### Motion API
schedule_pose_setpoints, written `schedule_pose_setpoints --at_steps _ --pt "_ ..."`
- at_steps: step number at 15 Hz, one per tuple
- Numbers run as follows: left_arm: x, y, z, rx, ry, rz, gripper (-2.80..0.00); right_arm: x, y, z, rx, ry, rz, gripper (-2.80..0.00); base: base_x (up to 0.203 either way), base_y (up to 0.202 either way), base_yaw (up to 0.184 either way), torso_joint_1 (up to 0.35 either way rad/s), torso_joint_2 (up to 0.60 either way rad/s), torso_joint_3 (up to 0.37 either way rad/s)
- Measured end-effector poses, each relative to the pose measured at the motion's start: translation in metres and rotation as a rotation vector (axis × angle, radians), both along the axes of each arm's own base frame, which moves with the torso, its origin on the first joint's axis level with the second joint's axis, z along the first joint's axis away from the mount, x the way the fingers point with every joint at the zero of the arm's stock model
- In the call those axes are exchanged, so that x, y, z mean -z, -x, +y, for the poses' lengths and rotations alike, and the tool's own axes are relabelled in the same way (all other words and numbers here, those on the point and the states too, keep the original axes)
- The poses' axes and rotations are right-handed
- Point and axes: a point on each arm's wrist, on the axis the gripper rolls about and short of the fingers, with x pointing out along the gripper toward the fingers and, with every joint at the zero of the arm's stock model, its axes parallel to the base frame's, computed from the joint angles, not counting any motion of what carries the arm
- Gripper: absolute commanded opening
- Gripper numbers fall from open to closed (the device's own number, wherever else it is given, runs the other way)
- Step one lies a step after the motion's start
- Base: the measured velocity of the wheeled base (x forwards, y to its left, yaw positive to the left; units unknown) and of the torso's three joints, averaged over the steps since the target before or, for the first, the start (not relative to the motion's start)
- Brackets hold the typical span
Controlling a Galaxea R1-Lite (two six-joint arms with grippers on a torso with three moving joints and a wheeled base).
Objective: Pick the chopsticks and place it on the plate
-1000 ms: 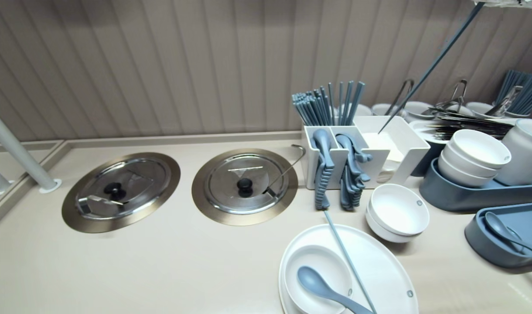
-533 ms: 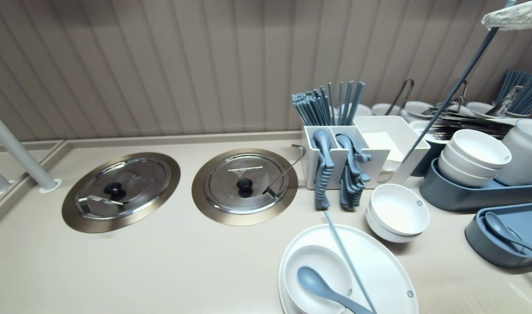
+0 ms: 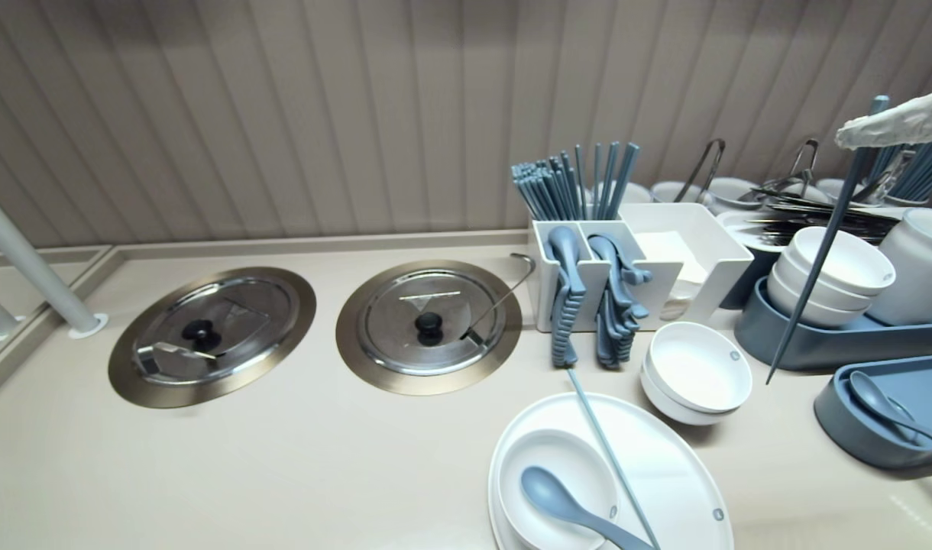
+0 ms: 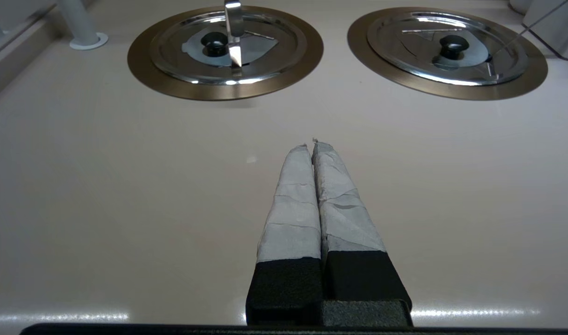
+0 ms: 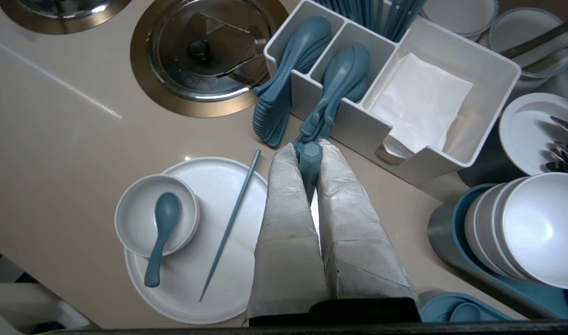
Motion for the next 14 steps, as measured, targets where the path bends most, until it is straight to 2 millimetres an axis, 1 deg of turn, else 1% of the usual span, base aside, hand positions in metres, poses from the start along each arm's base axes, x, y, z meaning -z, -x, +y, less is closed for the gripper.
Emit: schedule_pose_setpoints --at_steps 3,5,10,14 --pt "0.000 0.000 0.000 0.000 0.000 0.000 -2.80 0.009 0.001 0.014 -0.090 0.049 0.067 -2.80 0.000 0.000 0.000 0.000 0.00 0.000" --pt "0.000 0.000 0.000 0.000 0.000 0.000 -2.80 0.015 -0.003 0.021 -0.131 0.075 0.126 -2.80 0.000 0.000 0.000 0.000 0.00 0.000" --pt "0.000 0.000 0.000 0.000 0.000 0.000 -2.80 0.035 -0.032 0.037 -0.148 0.139 0.227 -2.80 0.000 0.000 0.000 0.000 0.00 0.000" --pt "0.000 0.000 0.000 0.000 0.000 0.000 -2.80 0.057 -0.054 0.059 -0.159 0.215 0.324 -2.80 0.000 0.000 0.000 0.000 0.00 0.000"
